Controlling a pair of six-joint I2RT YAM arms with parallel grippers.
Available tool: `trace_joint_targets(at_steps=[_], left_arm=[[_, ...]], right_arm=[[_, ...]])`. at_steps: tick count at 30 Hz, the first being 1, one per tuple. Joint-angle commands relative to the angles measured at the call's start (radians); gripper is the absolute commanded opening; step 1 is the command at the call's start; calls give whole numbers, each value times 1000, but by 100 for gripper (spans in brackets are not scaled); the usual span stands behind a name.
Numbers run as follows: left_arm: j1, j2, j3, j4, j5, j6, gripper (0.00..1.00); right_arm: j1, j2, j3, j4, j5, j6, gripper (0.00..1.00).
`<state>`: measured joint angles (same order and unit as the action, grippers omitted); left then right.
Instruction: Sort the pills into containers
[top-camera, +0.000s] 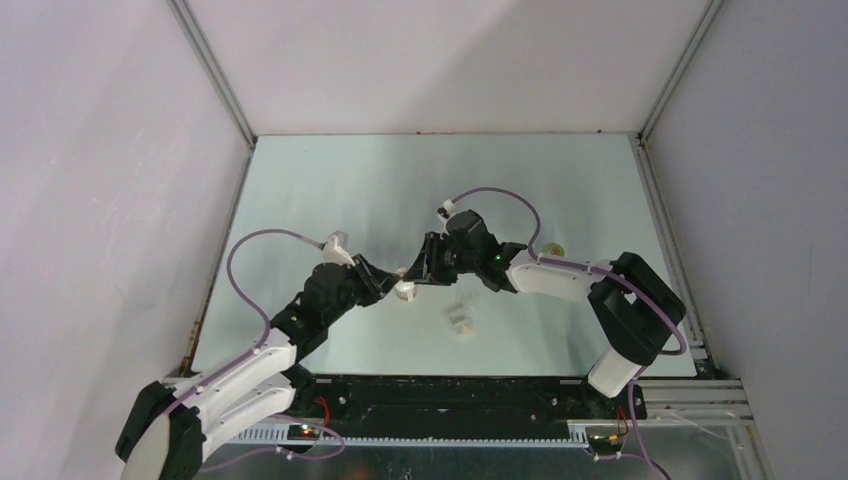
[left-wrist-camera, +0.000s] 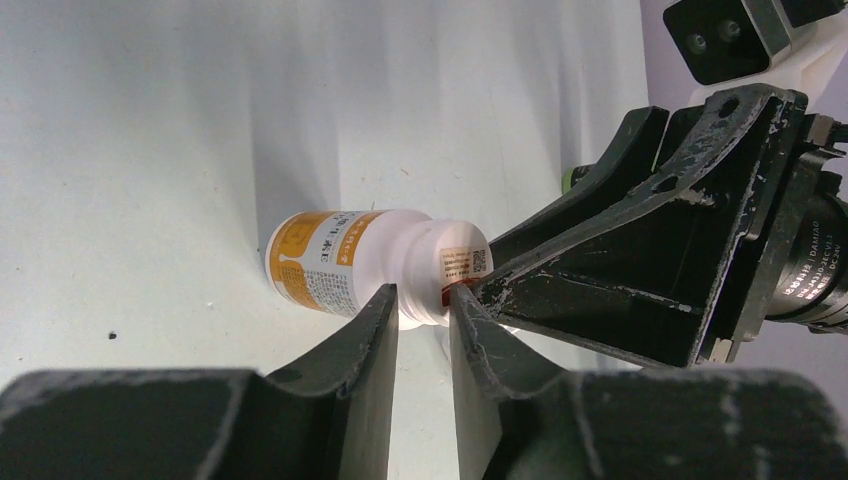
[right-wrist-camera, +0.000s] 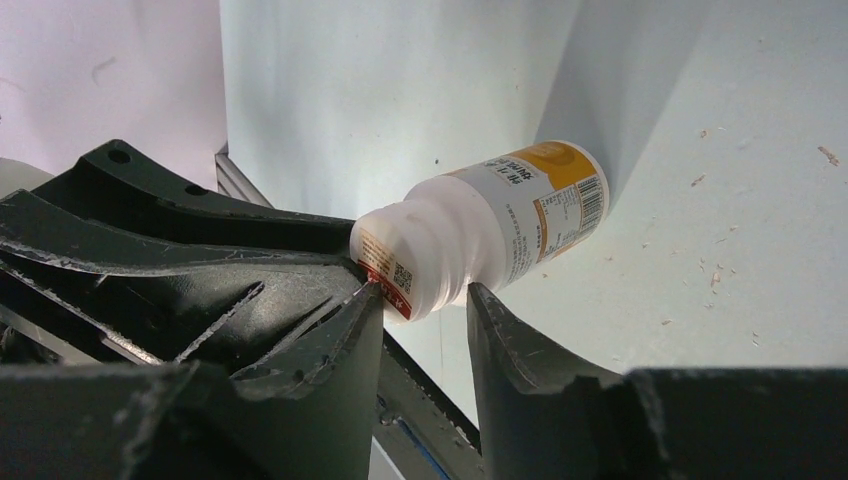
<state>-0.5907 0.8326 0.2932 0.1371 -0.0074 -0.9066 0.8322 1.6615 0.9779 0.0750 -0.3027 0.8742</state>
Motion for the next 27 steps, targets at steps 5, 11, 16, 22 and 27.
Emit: trace_joint_targets(at_steps=[5, 11, 16, 22, 27], left_arm=[[3, 32, 20, -58, -4, 34, 30], [10, 99, -5, -11, 50, -1, 32], [14, 147, -25, 37, 81, -24, 32], [16, 173, -47, 88, 105, -28, 16], [16, 190, -98, 180, 115, -7, 0]], right_arm=[[-1, 41, 24, -32, -19, -22, 38], [-11, 71, -12, 42, -57, 18, 36], [-17, 89, -41, 83, -79, 45, 33], [-20, 119, -88, 185, -111, 87, 20], [-23, 139, -124, 260, -125, 124, 0]])
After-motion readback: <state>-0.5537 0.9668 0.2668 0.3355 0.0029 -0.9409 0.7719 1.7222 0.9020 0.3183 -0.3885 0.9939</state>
